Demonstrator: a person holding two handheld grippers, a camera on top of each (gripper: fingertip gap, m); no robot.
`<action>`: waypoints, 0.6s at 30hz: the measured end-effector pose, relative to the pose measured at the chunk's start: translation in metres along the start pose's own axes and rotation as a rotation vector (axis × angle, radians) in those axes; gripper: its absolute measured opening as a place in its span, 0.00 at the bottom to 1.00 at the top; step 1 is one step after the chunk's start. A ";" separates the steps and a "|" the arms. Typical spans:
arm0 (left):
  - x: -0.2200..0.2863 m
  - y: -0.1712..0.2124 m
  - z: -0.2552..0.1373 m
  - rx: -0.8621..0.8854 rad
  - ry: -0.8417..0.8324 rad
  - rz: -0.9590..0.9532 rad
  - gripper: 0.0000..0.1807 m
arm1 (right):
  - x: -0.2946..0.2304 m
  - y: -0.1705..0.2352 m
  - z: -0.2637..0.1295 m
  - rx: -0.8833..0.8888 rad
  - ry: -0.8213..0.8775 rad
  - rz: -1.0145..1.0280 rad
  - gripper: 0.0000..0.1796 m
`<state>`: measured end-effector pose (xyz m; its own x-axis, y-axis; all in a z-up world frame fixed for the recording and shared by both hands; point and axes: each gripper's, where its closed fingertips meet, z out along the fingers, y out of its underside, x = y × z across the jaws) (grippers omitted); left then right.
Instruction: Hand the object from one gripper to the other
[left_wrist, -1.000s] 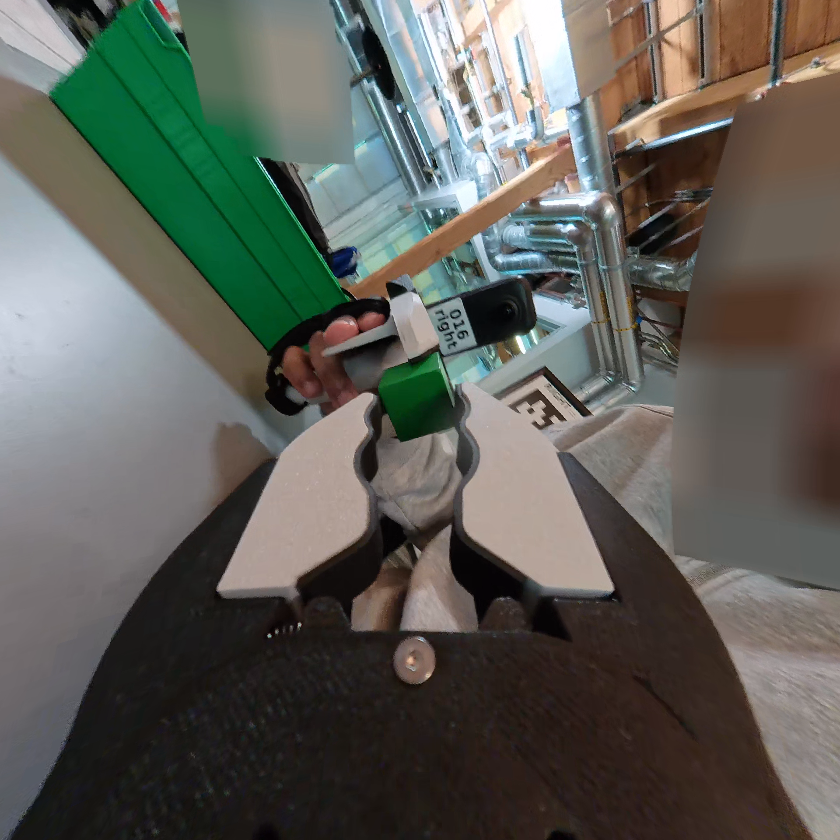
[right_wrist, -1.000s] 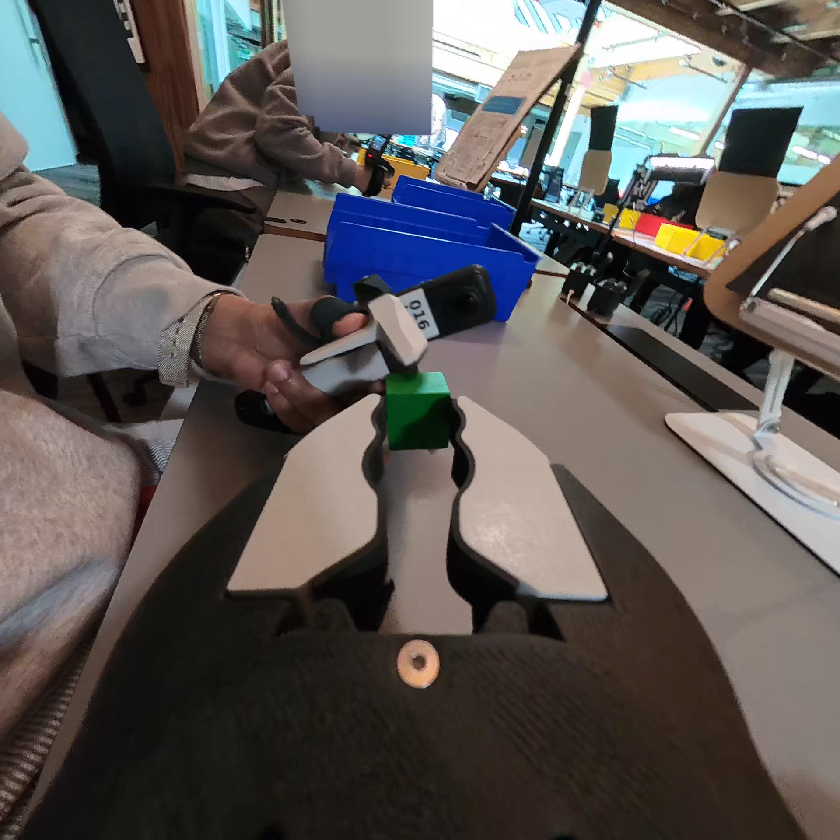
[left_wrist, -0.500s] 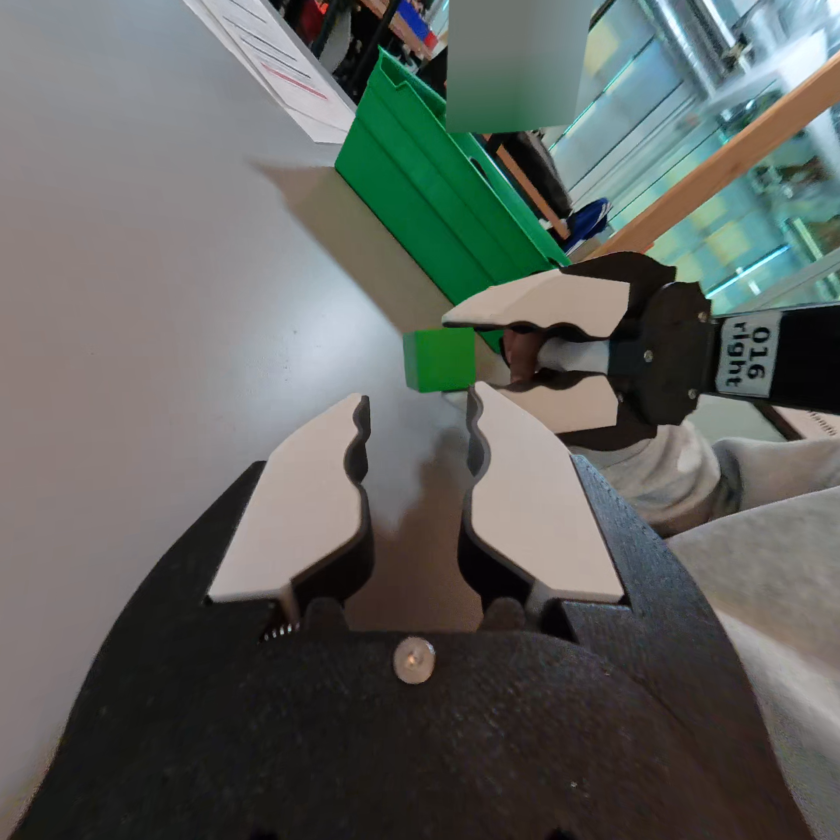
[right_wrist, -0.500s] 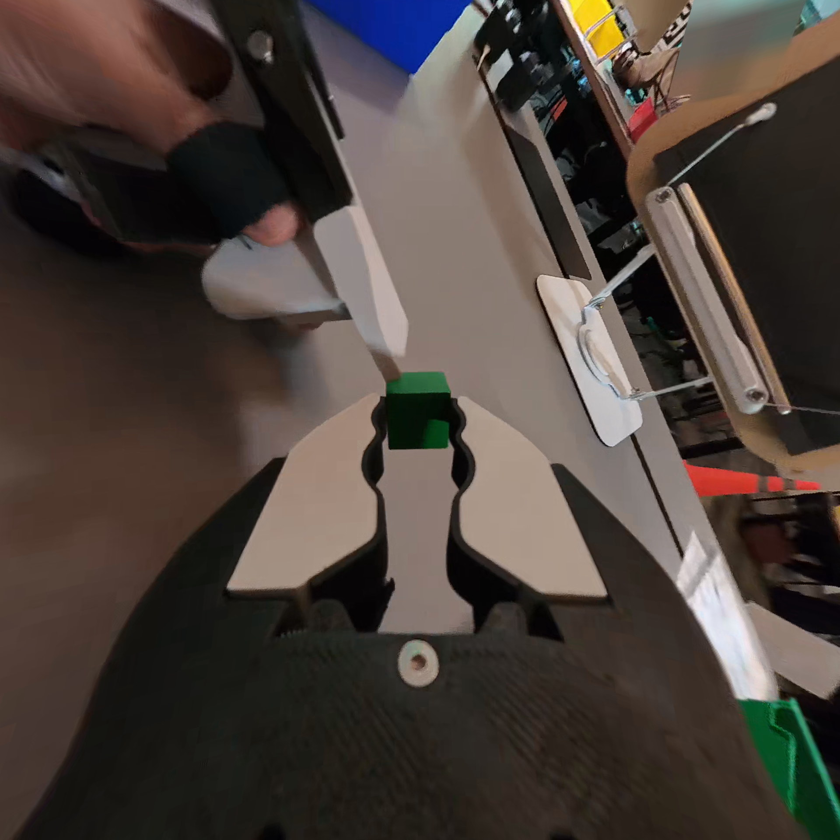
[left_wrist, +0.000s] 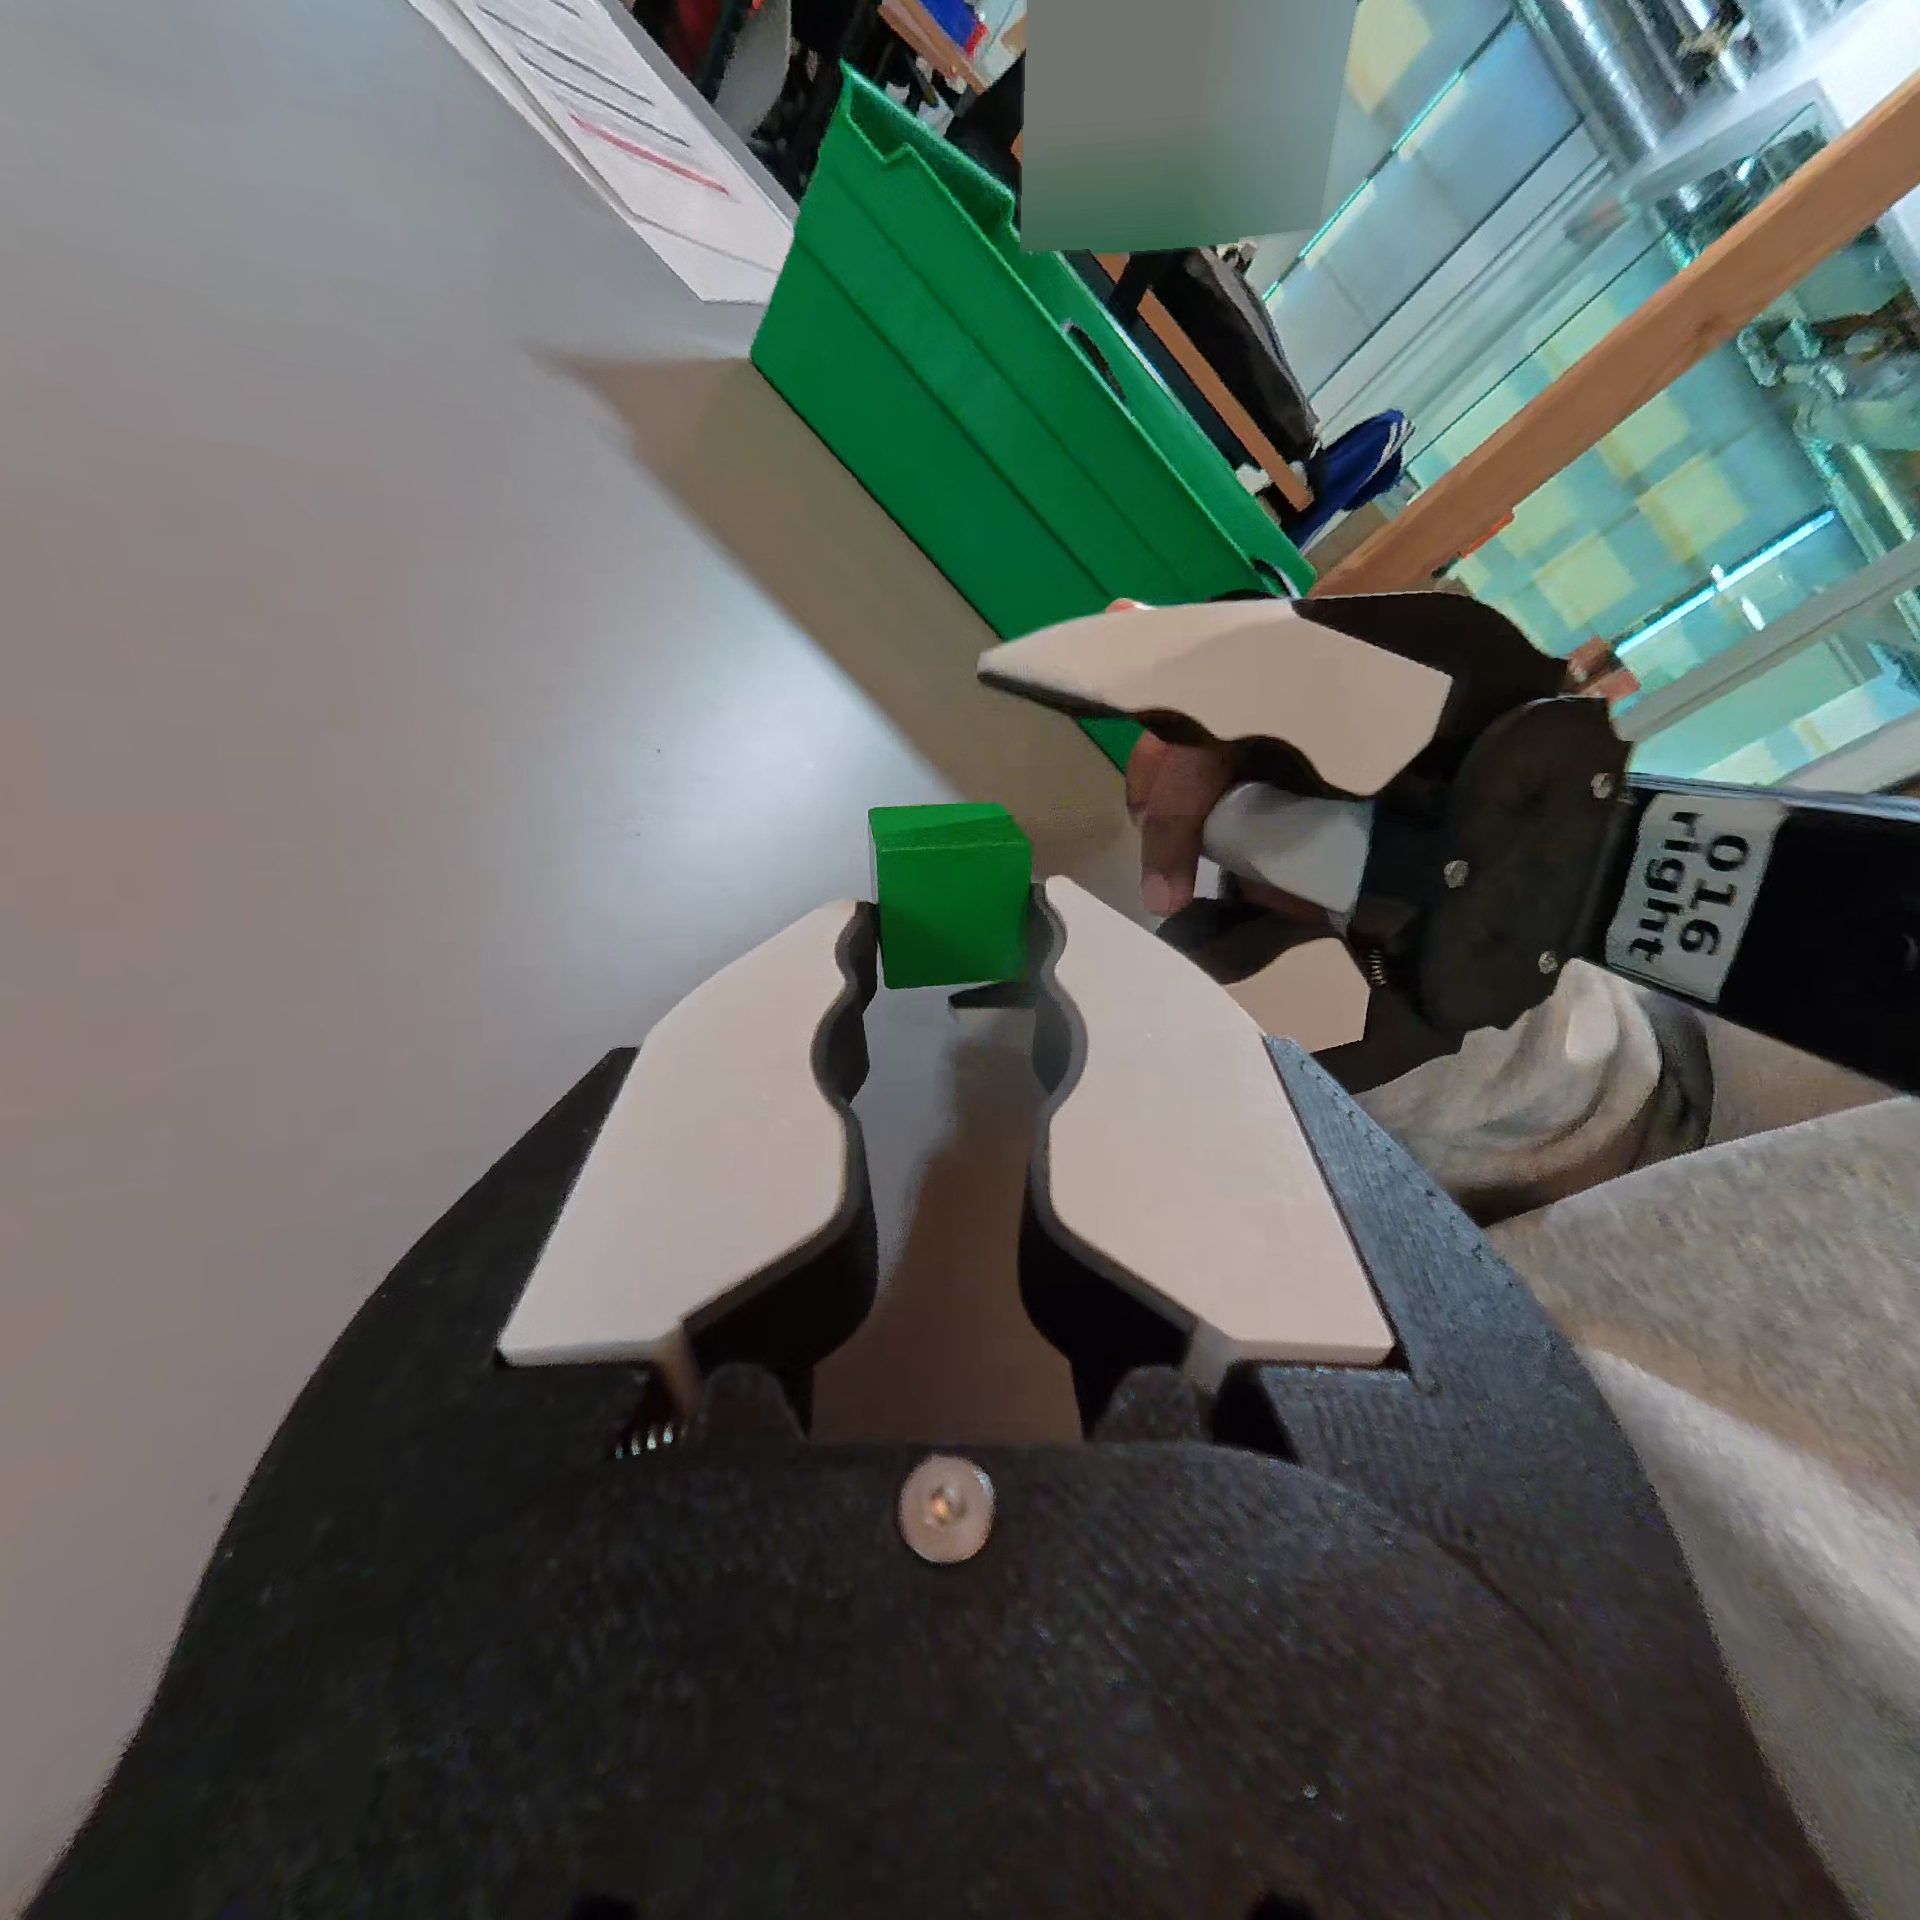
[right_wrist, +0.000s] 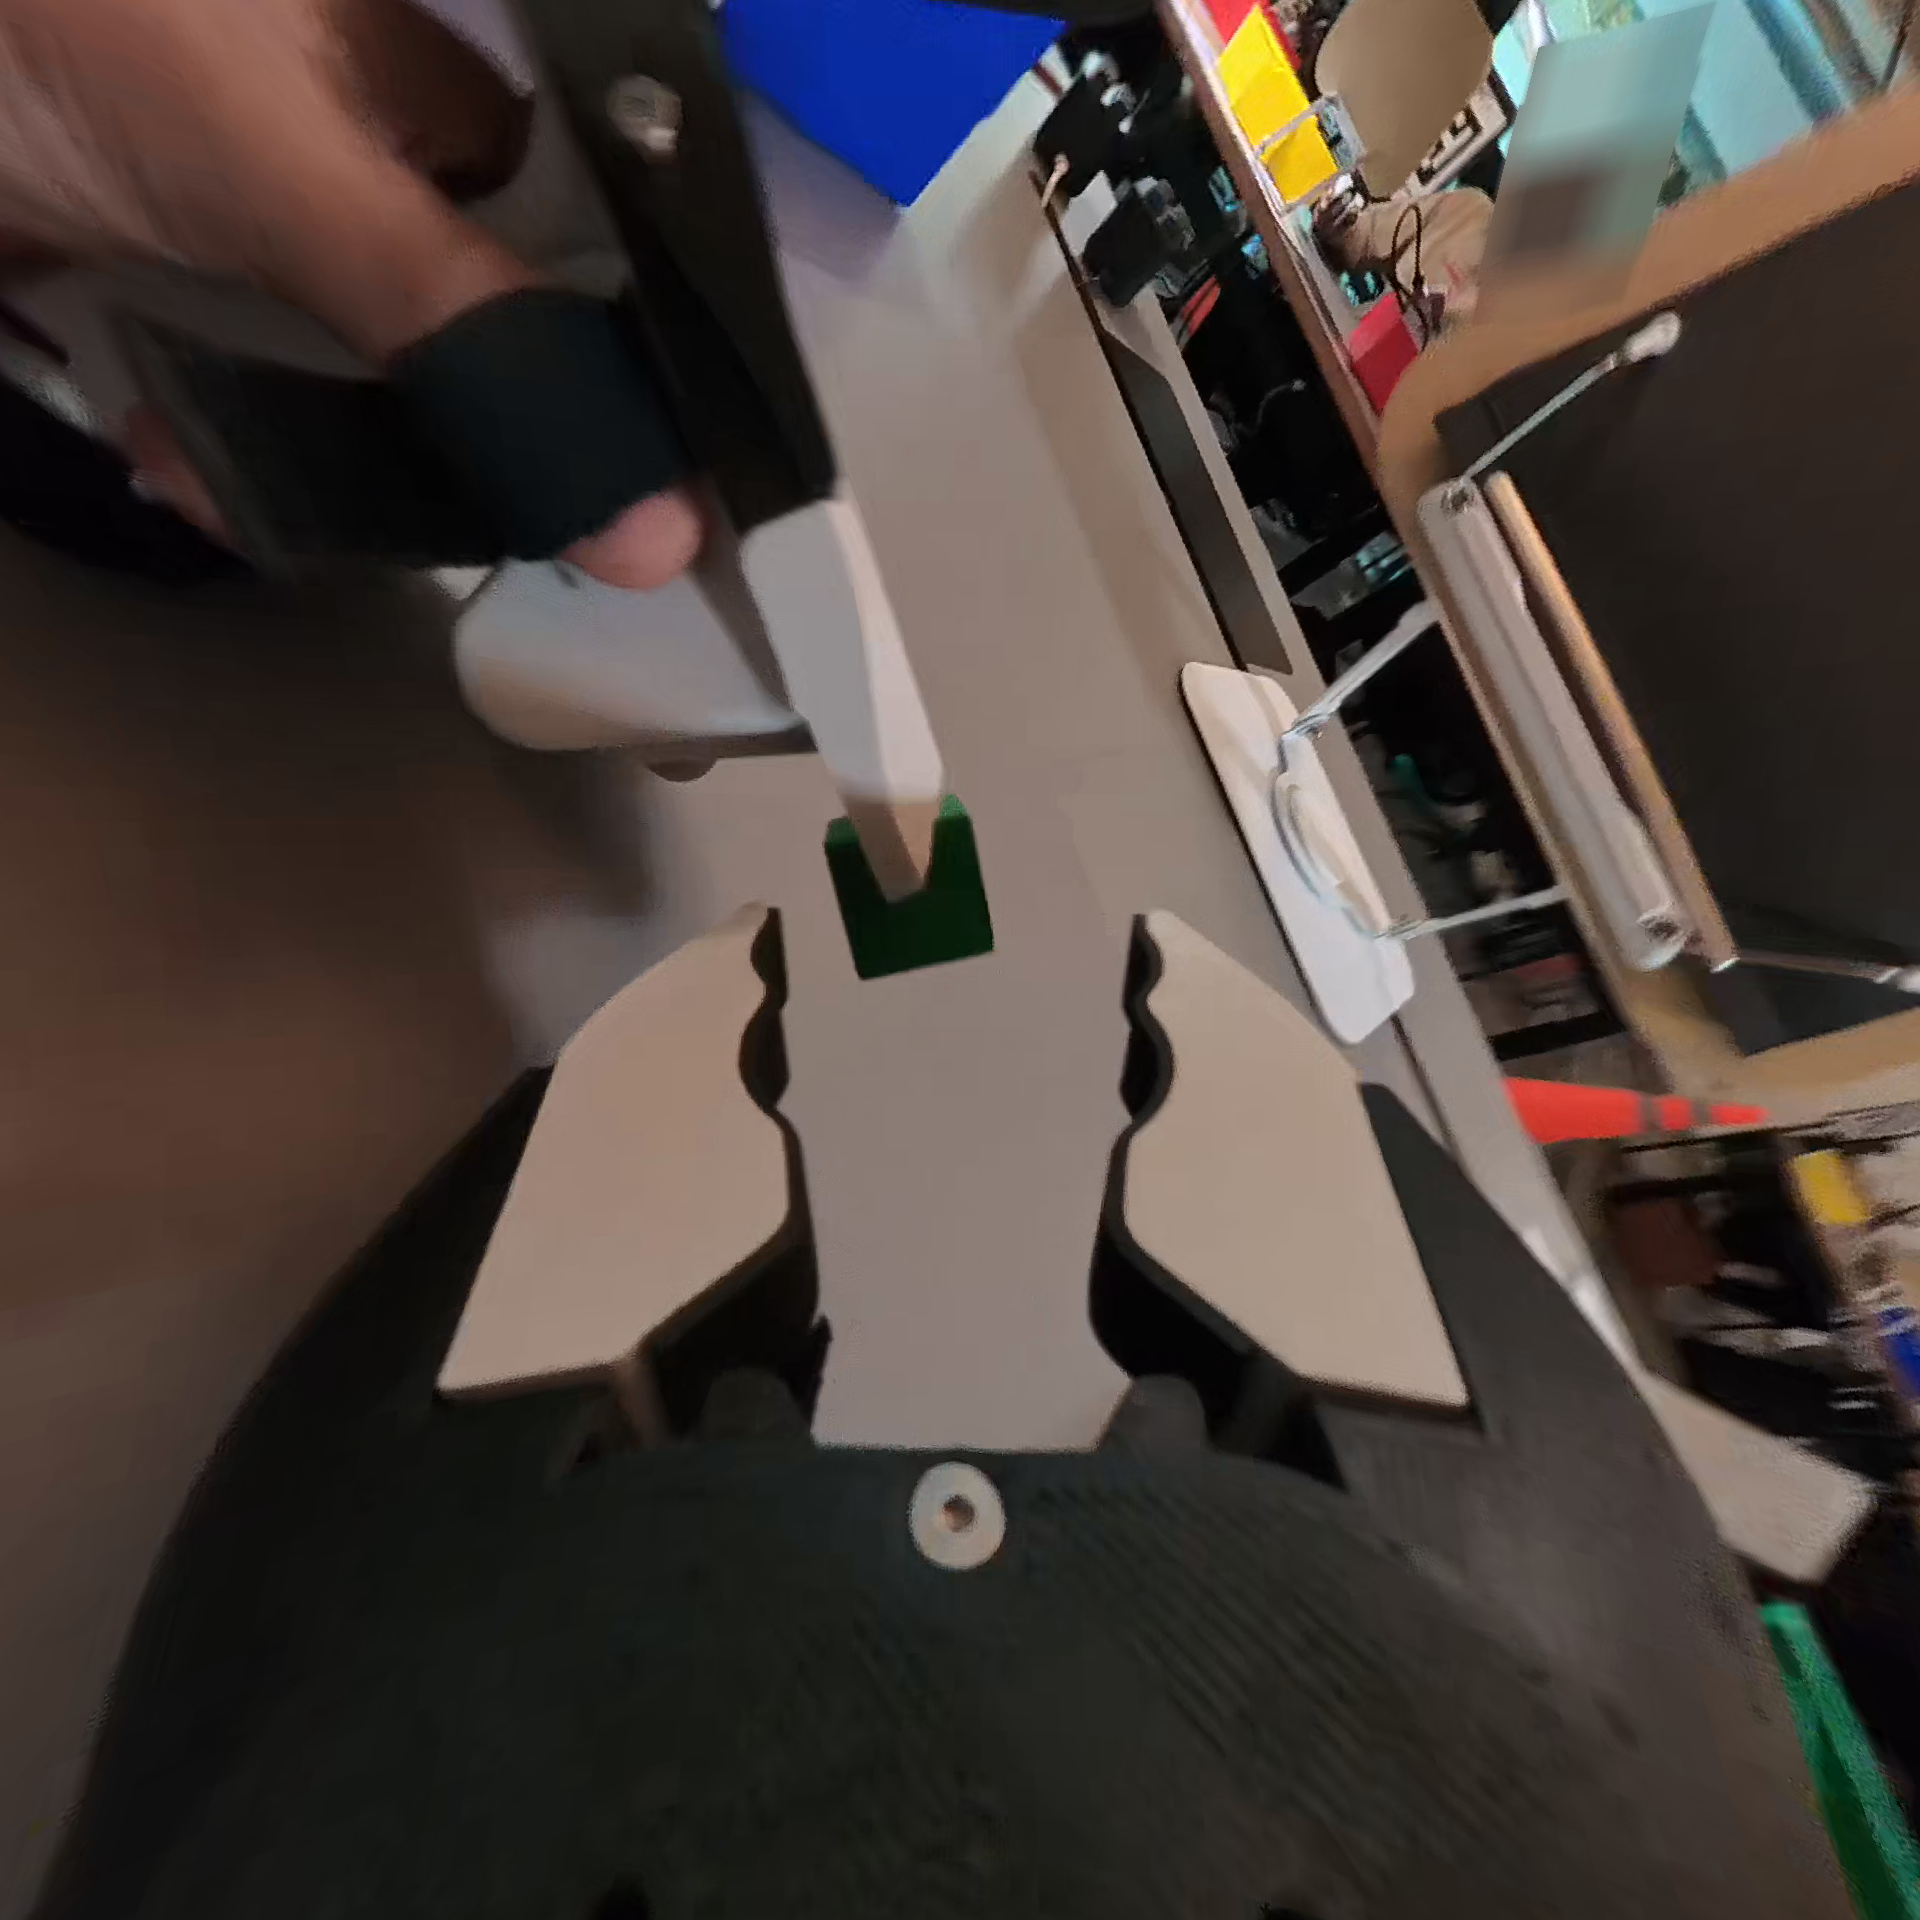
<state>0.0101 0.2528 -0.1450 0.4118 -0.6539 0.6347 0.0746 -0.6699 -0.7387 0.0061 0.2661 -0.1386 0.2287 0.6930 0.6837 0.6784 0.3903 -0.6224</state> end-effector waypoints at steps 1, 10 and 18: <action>-0.001 -0.002 -0.002 0.016 0.010 -0.017 0.16 | 0.004 0.001 0.000 0.019 -0.009 0.074 0.39; 0.023 -0.030 -0.018 0.208 0.313 -0.192 0.15 | 0.034 -0.023 -0.032 0.480 -0.454 1.034 0.28; 0.052 -0.030 -0.018 0.202 0.421 -0.052 0.15 | 0.029 -0.037 -0.041 0.569 -0.711 1.276 0.24</action>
<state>0.0132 0.2322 -0.0861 0.0016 -0.7352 0.6778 0.2781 -0.6508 -0.7065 0.0160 0.2464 -0.0801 -0.0509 0.8004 -0.5973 -0.0789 -0.5995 -0.7965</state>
